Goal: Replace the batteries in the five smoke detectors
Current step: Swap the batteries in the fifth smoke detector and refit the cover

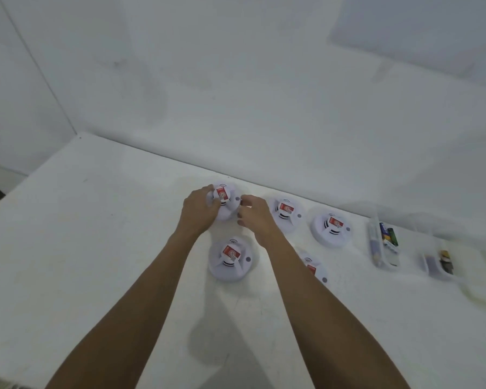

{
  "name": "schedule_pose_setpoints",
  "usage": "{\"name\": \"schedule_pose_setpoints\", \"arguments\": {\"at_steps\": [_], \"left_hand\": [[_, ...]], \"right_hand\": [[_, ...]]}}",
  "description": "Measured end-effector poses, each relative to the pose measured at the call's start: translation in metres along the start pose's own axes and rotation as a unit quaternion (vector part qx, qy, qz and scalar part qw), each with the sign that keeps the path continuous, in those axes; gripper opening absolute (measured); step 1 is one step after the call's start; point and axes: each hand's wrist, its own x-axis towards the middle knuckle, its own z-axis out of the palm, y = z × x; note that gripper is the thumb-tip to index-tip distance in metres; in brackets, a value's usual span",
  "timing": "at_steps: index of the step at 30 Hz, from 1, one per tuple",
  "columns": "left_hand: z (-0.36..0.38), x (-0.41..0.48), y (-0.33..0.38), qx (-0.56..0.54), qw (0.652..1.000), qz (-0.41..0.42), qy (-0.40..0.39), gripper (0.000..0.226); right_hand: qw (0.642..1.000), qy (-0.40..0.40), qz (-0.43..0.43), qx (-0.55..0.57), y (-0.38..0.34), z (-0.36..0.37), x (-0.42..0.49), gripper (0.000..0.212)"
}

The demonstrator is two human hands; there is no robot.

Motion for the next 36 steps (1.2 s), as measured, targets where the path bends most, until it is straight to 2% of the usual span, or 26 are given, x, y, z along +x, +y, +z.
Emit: {"name": "schedule_pose_setpoints", "arguments": {"at_steps": [3,8,12,14,17,19,20,23,25,28,31,33,36], "left_hand": [[-0.003,-0.008,0.013,-0.05,0.999,-0.001,0.019,0.038],[-0.005,-0.04,0.044,-0.157,0.987,-0.02,-0.01,0.063],[-0.002,-0.081,0.076,-0.266,0.962,-0.022,-0.051,0.049],[0.001,-0.105,0.088,-0.354,0.93,-0.038,-0.094,0.042],[0.014,-0.135,0.097,-0.455,0.871,-0.074,-0.167,0.047],[0.018,-0.155,0.101,-0.506,0.838,-0.093,-0.18,0.033],[0.021,-0.163,0.102,-0.53,0.819,-0.098,-0.197,0.034],[0.029,-0.186,0.108,-0.598,0.748,-0.135,-0.255,0.053],[0.038,-0.195,0.109,-0.621,0.72,-0.147,-0.274,0.059],[0.052,-0.204,0.112,-0.644,0.702,-0.148,-0.266,0.057],[0.057,-0.213,0.119,-0.659,0.692,-0.139,-0.259,0.055],[0.062,-0.218,0.122,-0.671,0.683,-0.133,-0.255,0.056],[0.071,-0.224,0.125,-0.67,0.692,-0.122,-0.239,0.054]], "right_hand": [[0.995,0.021,-0.025,0.094,-0.009,-0.012,-0.026,0.027],[0.977,0.052,-0.082,0.188,-0.009,-0.041,-0.078,0.031],[0.968,0.069,-0.144,0.196,-0.005,-0.058,-0.133,0.028],[0.963,0.063,-0.168,0.199,0.0,-0.065,-0.161,0.031],[0.971,0.082,-0.196,0.111,0.013,-0.072,-0.197,0.033],[0.971,0.106,-0.214,0.029,0.023,-0.077,-0.217,0.029],[0.967,0.118,-0.225,0.002,0.027,-0.079,-0.225,0.026],[0.951,0.153,-0.265,-0.04,0.033,-0.084,-0.248,0.021],[0.935,0.194,-0.285,-0.078,0.037,-0.085,-0.258,0.02],[0.926,0.245,-0.256,-0.126,0.043,-0.089,-0.269,0.035],[0.931,0.259,-0.199,-0.164,0.044,-0.095,-0.278,0.048],[0.928,0.266,-0.175,-0.194,0.043,-0.096,-0.282,0.066],[0.923,0.262,-0.153,-0.235,0.041,-0.097,-0.286,0.081]]}}
